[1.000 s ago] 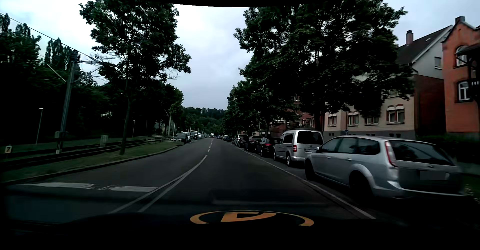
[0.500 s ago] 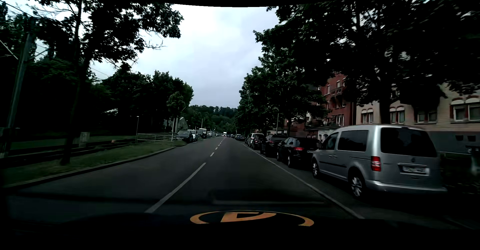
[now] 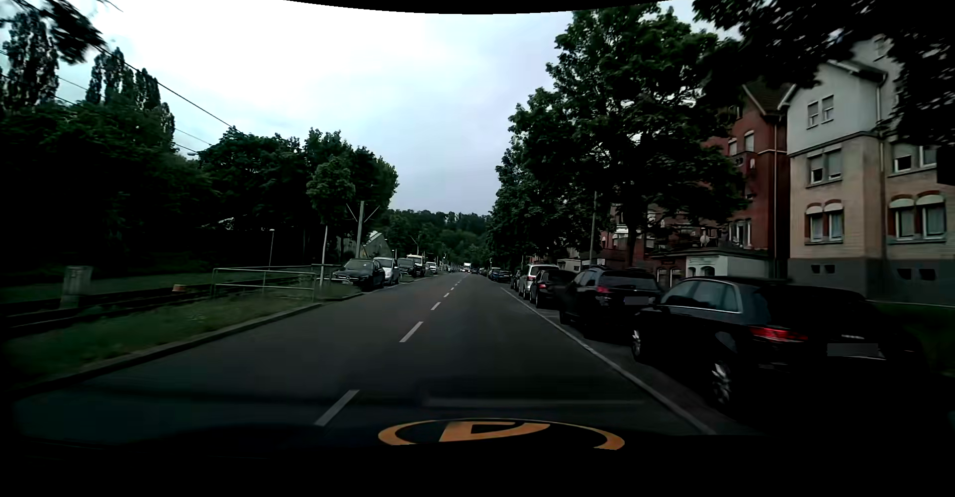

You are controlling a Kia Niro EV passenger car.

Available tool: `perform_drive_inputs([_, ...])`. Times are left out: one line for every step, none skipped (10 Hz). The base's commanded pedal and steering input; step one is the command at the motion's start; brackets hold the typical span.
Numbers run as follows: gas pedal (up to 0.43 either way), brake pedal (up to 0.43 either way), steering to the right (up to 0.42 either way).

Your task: Follow the waypoints while adhering to traffic rules and regulations

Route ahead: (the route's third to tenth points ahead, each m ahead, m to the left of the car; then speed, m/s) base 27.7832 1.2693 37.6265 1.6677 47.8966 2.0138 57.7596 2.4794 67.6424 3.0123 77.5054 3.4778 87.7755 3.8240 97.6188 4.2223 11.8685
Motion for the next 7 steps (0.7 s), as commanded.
perform_drive_inputs([0.138,0.000,-0.015])
perform_drive_inputs([0.138,0.000,-0.012])
perform_drive_inputs([0.118,0.000,-0.013])
perform_drive_inputs([0.110,0.000,-0.012])
perform_drive_inputs([0.098,0.000,-0.007])
perform_drive_inputs([0.098,0.000,-0.008])
perform_drive_inputs([0.098,0.000,-0.008])
